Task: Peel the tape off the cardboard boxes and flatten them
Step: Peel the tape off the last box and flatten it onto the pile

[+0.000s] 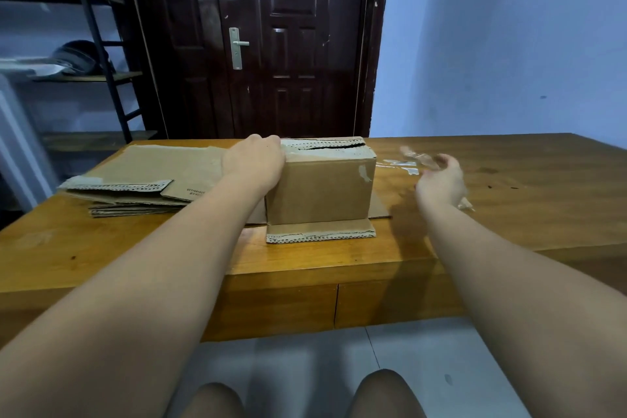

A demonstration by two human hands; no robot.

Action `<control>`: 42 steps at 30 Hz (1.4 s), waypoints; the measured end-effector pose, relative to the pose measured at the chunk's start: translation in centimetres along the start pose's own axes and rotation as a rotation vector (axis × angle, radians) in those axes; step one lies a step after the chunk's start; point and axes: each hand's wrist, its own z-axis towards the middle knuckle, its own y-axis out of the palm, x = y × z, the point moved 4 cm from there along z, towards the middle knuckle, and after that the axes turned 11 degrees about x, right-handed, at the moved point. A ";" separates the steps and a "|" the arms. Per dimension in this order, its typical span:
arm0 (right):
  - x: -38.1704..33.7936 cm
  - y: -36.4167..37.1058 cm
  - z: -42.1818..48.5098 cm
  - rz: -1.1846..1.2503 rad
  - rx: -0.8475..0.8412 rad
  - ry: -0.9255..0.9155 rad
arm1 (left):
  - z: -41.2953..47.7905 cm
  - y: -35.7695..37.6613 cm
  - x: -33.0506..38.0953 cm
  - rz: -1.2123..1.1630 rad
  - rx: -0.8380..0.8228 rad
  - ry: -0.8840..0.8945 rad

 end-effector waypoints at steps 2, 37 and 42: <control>-0.9 0.2 -1.1 -0.027 -0.021 -0.066 | -0.1 -0.4 0.3 0.050 0.009 0.023; -10.2 6.7 -8.6 0.051 -0.688 -0.083 | -0.9 -3.2 5.3 -1.348 0.082 -0.471; -9.7 6.3 -9.0 0.077 -0.661 -0.009 | -0.9 -2.8 5.9 -1.395 0.066 -0.526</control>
